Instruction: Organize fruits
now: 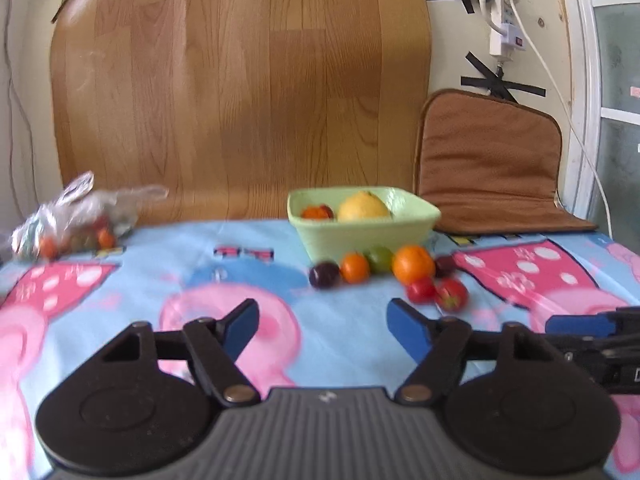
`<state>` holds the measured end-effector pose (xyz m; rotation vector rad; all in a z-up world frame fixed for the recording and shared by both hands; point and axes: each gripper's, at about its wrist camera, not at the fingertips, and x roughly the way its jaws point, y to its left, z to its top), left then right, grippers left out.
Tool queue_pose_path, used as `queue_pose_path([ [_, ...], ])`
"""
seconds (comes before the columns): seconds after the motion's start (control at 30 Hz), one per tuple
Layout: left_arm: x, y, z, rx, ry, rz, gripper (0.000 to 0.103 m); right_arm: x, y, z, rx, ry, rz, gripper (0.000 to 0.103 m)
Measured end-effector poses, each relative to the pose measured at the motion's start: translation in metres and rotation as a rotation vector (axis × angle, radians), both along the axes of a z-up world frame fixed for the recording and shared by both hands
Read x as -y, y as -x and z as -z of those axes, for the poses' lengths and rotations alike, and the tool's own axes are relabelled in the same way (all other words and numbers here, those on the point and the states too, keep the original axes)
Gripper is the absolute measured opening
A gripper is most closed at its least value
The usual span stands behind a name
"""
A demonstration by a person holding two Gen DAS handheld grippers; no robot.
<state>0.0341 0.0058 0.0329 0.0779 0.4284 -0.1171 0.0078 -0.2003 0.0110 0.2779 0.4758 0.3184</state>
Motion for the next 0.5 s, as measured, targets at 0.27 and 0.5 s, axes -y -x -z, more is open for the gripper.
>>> queue_pose_path([
  [0.27, -0.018, -0.083, 0.0, -0.085, -0.03, 0.188, 0.064, -0.035, -0.043, -0.021, 0.107, 0.192, -0.068, 0.044],
  [0.5, -0.013, -0.119, 0.028, -0.193, -0.082, 0.33, 0.047, -0.034, -0.068, -0.002, 0.03, 0.204, -0.084, 0.045],
])
